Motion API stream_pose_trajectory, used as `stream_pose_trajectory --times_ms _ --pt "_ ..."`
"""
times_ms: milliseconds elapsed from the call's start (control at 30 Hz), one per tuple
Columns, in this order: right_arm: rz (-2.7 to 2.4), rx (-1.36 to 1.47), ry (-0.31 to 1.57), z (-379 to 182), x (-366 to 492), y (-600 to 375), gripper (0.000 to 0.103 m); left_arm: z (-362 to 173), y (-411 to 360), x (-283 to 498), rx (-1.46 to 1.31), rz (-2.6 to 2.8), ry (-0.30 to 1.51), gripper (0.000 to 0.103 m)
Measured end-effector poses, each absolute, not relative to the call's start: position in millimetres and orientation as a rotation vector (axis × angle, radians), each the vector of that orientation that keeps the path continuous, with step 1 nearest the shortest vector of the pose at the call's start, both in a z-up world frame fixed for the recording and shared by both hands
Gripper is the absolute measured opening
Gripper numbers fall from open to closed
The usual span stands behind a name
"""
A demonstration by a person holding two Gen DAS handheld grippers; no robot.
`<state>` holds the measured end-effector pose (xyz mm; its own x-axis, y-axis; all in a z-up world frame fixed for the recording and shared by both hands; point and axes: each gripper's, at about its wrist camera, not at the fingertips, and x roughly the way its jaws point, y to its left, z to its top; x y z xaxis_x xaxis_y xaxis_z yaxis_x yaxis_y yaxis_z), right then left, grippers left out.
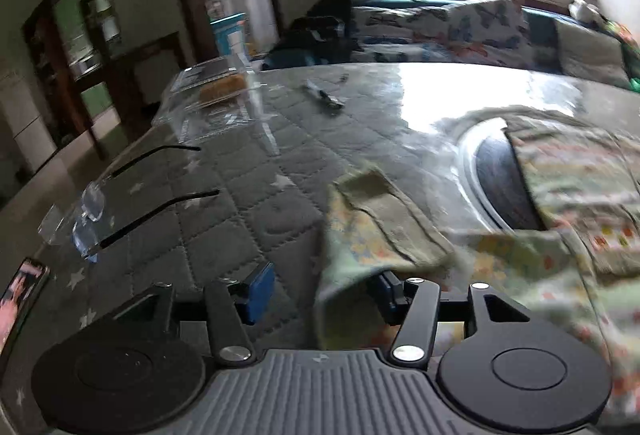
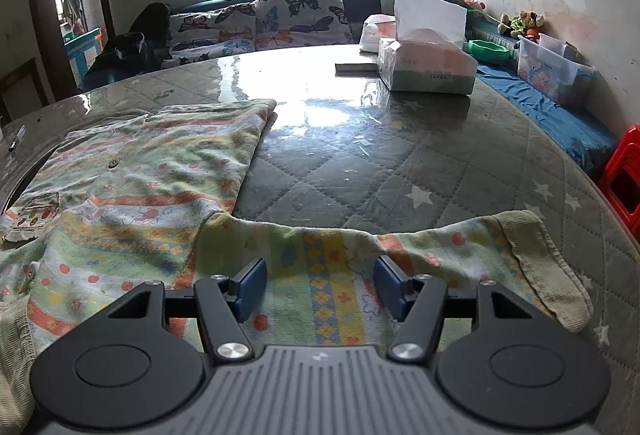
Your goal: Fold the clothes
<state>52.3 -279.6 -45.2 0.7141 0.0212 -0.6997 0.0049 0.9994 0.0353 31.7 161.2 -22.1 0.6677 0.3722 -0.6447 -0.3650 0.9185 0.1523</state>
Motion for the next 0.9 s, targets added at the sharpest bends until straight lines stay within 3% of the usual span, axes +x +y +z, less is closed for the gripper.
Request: stream_pose_trajectory --times_ms 300,900 --pt "0.011 0.037 0.770 -47 53 -281 0.064 -9 230 14 -0.270 0.617 0.668 0.057" --pt "-0.032 0.073 0.766 -46 45 -299 0.065 -21 181 29 -0.076 0.461 0.719 0.055"
